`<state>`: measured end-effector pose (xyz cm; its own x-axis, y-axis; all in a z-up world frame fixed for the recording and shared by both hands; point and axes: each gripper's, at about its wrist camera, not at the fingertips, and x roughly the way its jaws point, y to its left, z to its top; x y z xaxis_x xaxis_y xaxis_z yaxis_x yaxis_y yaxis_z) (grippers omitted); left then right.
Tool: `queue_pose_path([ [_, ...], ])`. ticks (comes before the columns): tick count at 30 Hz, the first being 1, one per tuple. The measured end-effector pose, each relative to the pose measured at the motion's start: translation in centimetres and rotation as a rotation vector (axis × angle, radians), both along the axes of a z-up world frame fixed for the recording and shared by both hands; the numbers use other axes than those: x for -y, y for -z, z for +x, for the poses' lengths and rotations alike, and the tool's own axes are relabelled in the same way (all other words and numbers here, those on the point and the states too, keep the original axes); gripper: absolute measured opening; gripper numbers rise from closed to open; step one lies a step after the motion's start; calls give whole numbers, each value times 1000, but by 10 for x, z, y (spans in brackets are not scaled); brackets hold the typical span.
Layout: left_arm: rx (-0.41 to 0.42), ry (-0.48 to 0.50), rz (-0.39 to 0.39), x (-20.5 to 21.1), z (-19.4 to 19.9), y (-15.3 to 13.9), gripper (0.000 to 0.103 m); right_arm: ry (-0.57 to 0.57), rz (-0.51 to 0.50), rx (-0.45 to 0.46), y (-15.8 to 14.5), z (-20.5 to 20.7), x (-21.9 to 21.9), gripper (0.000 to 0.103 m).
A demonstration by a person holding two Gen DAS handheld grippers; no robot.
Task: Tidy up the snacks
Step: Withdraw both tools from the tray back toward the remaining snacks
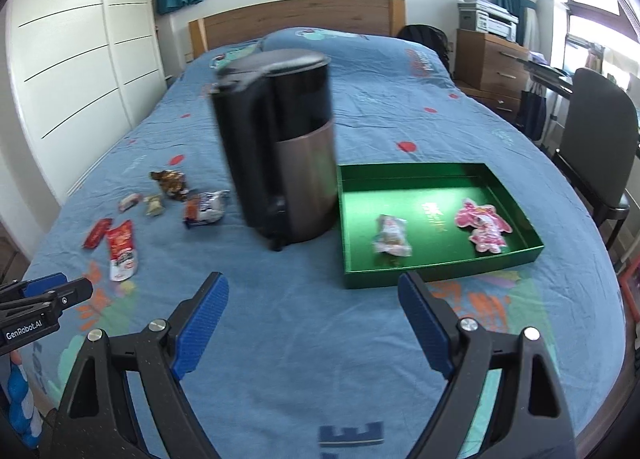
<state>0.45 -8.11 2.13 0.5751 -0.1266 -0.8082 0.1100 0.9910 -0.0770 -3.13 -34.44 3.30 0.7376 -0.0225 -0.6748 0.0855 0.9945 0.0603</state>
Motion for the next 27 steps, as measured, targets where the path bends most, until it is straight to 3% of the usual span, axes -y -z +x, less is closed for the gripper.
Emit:
queue_pose_path([
  [14, 70, -180, -54, -110, -40, -20, 52, -117, -14, 27, -28, -11, -97, 103],
  [19, 29, -221, -80, -134, -21, 0, 53, -156, -19, -1, -13, 7, -124, 103],
  [27, -44, -232, -134, -133, 27, 34, 53, -233, -28, -53, 19, 62, -163, 103],
])
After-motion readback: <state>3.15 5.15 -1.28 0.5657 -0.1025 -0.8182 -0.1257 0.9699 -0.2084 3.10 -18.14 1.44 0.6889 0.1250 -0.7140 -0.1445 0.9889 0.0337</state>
